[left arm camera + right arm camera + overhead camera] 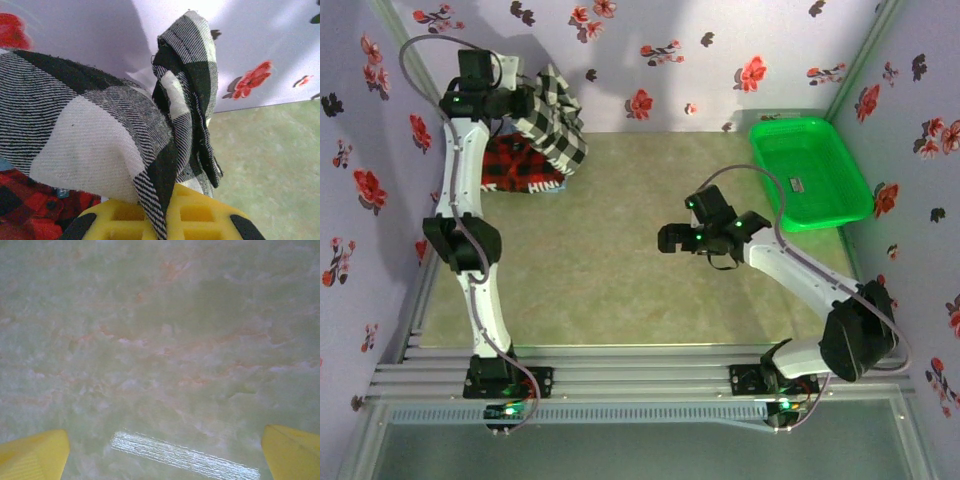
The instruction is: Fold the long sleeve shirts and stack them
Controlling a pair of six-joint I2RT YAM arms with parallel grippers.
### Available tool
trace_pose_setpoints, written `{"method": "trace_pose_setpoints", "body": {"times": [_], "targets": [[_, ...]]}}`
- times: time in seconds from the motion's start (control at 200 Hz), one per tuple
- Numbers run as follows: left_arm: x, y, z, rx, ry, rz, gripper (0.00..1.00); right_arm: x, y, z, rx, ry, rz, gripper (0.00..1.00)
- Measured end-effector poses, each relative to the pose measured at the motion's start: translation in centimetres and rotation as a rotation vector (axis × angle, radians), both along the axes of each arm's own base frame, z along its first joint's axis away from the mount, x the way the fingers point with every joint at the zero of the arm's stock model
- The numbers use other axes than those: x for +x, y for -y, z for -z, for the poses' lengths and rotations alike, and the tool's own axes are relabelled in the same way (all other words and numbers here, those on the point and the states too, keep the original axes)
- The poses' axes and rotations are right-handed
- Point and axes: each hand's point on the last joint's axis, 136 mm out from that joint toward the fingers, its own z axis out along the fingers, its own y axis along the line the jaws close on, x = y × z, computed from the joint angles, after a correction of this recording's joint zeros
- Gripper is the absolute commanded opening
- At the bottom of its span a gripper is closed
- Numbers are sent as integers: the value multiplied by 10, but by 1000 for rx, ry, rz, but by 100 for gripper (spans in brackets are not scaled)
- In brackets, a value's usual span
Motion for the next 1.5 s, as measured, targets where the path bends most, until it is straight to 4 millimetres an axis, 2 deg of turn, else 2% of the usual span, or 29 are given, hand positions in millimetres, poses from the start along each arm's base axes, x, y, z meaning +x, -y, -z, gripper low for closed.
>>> {"method": "trace_pose_setpoints", "body": {"times": [0.2,0.42,0.53,0.68,0.735,0.815,0.845,0.925,0.955,1.14,1.19,1.215,1.28,1.41,1.5], "targets": [[11,-34,19,13,-18,-67,0,2,-4,6,5,-18,-5,99],[19,-67,69,78,-101,-148,1,4,-11,17,21,-57,3,99],[19,-88,85,121,-130,-201,1,4,-13,19,26,-70,4,99],[18,-119,94,152,-141,-267,5,7,-17,12,44,-63,6,99],[17,-130,99,157,-150,-288,11,8,-18,11,49,-61,5,99],[17,-145,111,170,-166,-319,13,9,-19,9,52,-60,7,99],[17,-150,116,177,-171,-330,19,9,-19,9,52,-61,7,99],[17,-158,132,194,-195,-344,48,9,-20,11,50,-72,9,99],[18,-160,137,199,-201,-349,56,9,-21,12,50,-77,8,99],[21,-171,159,212,-233,-405,87,13,-27,7,50,-83,-1,99],[21,-173,159,216,-231,-417,91,13,-28,5,51,-81,-4,99],[21,-175,158,213,-229,-429,96,12,-29,5,52,-80,-6,99],[23,-178,154,210,-218,-459,99,10,-29,4,50,-82,-9,99],[23,-182,143,187,-198,-506,100,6,-25,-4,48,-73,-8,99],[20,-182,120,158,-164,-537,100,3,-18,-18,45,-36,-7,99]]}}
